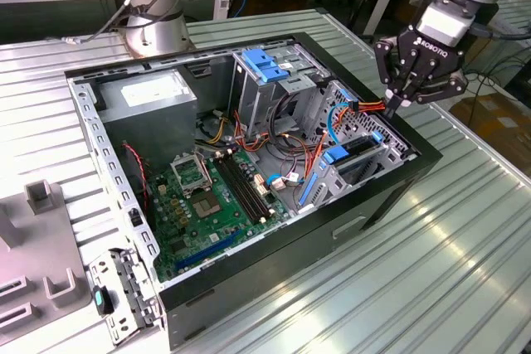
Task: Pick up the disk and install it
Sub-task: 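Insert the first disk wire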
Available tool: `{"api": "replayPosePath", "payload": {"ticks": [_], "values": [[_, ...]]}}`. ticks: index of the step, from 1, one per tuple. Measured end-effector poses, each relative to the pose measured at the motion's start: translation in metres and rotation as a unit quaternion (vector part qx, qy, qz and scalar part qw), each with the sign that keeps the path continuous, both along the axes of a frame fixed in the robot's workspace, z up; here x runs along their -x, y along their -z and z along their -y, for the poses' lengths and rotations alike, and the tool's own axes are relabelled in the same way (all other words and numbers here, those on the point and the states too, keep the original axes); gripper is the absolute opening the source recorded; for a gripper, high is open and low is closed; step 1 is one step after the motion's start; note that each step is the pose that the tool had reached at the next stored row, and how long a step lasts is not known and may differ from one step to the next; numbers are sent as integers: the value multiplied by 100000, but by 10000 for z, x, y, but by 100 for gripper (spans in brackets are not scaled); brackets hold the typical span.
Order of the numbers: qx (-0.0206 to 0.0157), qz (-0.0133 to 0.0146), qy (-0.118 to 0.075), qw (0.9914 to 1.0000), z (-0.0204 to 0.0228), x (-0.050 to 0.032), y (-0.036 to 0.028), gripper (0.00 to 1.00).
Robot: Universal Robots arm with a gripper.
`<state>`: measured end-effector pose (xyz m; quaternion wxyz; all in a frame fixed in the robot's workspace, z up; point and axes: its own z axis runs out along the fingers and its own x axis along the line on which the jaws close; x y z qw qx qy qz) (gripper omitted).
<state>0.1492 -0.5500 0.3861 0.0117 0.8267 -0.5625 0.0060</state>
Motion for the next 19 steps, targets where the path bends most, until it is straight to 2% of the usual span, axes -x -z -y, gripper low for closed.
{"api": "replayPosePath", "payload": {"ticks": [6,10,13,15,18,19], "values": [[6,0,-1128,99994,-99,-42,0,11],[-2,-2,-1893,99982,-119,-48,2,11],[10,-1,-4125,99915,-123,-54,4,11],[7,2,-4782,99886,-123,-55,5,11],[4,0,-6743,99772,-123,-55,5,11],[2,-1,-7590,99712,-123,-55,6,11]]}}
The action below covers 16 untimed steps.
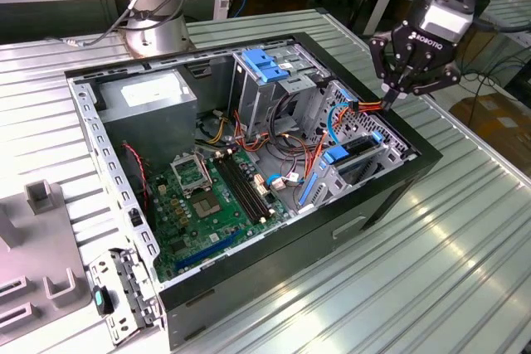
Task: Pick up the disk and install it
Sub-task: 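Insert the first disk wire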
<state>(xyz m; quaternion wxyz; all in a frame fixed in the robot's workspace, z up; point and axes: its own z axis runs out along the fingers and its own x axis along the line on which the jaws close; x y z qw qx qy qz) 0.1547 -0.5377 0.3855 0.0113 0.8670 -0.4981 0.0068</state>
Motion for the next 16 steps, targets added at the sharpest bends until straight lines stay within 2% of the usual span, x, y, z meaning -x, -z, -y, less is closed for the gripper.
{"api": "replayPosePath", "payload": {"ticks": [3,6,8,9,16], "values": [[-218,-23,-2558,99967,0,-10,0,11],[-373,-59,-5231,99862,0,-16,-1,11],[-443,-79,-7096,99747,0,-17,0,11],[-443,-88,-8322,99652,-1,-19,0,11],[-442,-86,-8565,99632,0,-19,0,11]]}}
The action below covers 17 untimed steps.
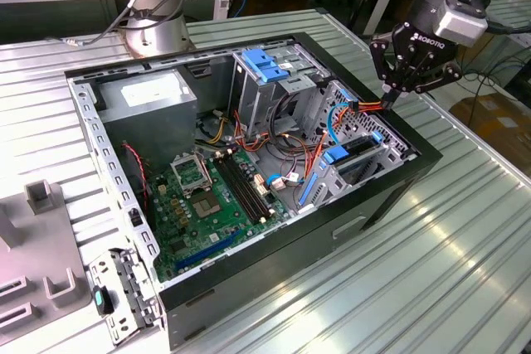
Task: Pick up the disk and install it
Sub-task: 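Insert the first disk wire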
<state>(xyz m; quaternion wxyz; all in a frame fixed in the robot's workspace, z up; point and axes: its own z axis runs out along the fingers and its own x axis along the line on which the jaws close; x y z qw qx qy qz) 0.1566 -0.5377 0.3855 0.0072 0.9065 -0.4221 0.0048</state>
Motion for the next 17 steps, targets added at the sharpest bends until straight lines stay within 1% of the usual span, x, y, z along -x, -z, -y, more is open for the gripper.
{"api": "replayPosePath", "payload": {"ticks": [9,10,11,12,13,14,16,17], "values": [[0,0,-198,100000,0,0,0,11],[-2,1,-704,99998,0,0,0,11],[-7,-2,-3265,99947,-4,-13,3,11],[-5,-1,-4486,99899,-6,-17,7,17],[7,-1,-5350,99857,-8,-20,9,17],[7,-2,-5916,99825,-9,-23,11,24],[5,-2,-6889,99762,-11,-32,15,24],[-4,-2,-7621,99709,-17,-49,20,24]]}}
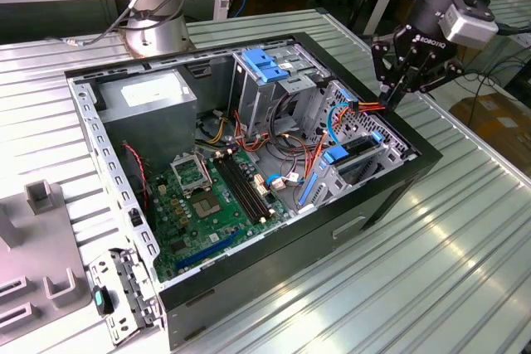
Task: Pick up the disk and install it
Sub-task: 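Insert the first disk wire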
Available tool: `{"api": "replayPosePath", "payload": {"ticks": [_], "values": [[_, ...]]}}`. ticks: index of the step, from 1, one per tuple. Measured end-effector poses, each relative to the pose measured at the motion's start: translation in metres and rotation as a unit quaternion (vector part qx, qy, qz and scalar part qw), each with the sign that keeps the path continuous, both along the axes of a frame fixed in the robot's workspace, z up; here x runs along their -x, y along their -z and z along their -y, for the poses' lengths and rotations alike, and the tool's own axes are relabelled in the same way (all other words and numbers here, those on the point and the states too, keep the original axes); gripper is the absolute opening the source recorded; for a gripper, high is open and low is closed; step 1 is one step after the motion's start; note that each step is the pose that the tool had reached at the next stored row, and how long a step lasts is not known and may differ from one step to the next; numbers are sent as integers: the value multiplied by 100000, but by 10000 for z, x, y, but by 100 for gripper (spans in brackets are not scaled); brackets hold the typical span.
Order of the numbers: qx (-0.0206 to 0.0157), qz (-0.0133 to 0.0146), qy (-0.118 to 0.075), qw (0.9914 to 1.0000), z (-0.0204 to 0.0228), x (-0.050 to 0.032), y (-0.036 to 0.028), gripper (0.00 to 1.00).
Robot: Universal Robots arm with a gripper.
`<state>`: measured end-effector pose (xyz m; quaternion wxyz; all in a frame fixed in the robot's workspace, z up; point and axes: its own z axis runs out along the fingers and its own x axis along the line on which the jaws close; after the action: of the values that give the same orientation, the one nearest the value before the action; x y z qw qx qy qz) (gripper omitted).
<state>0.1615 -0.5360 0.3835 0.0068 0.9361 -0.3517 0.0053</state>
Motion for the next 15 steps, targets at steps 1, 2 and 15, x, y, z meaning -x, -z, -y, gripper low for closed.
{"api": "replayPosePath", "payload": {"ticks": [1,2,15], "values": [[2,1,-394,99999,-7,-21,2,24],[1,1,-610,99998,-11,-33,4,24],[12,4,-5676,99839,-122,-205,51,31]]}}
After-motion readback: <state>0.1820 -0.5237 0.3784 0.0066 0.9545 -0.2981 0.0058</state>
